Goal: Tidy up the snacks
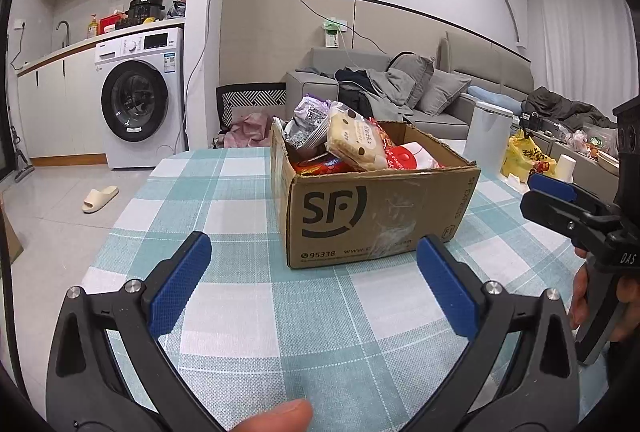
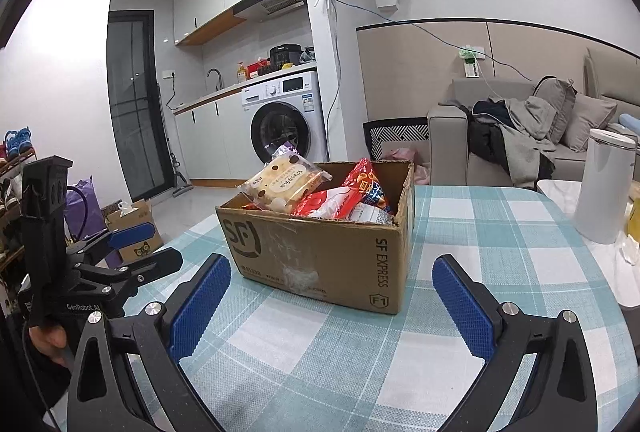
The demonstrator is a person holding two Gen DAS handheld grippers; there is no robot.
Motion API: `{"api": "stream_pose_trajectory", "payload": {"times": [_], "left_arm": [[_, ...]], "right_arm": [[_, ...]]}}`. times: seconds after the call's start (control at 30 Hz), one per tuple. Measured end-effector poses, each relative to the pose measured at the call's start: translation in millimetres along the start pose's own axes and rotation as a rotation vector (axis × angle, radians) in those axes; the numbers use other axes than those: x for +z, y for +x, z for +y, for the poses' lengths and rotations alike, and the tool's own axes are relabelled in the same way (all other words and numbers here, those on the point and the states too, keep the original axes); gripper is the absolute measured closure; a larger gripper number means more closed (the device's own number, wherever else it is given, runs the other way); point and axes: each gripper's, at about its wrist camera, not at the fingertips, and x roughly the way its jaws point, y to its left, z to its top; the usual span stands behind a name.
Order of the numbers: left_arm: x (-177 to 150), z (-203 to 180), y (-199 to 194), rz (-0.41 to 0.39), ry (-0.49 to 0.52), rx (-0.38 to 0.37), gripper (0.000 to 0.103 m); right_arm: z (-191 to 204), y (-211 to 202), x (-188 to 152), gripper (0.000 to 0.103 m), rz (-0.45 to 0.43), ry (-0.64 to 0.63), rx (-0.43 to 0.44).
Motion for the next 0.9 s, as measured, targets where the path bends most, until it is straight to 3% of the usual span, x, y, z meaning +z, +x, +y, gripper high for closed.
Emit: {"api": "stream_pose_trajectory", "payload": {"times": [0.9], "left_arm": [[-4.7,1.9,3.0,0.003,-0.001,0.004,0.001]], "right_arm": [[6.9,-6.6,-7.3,0.0,-0.034,-0.04,-0.034]]}}
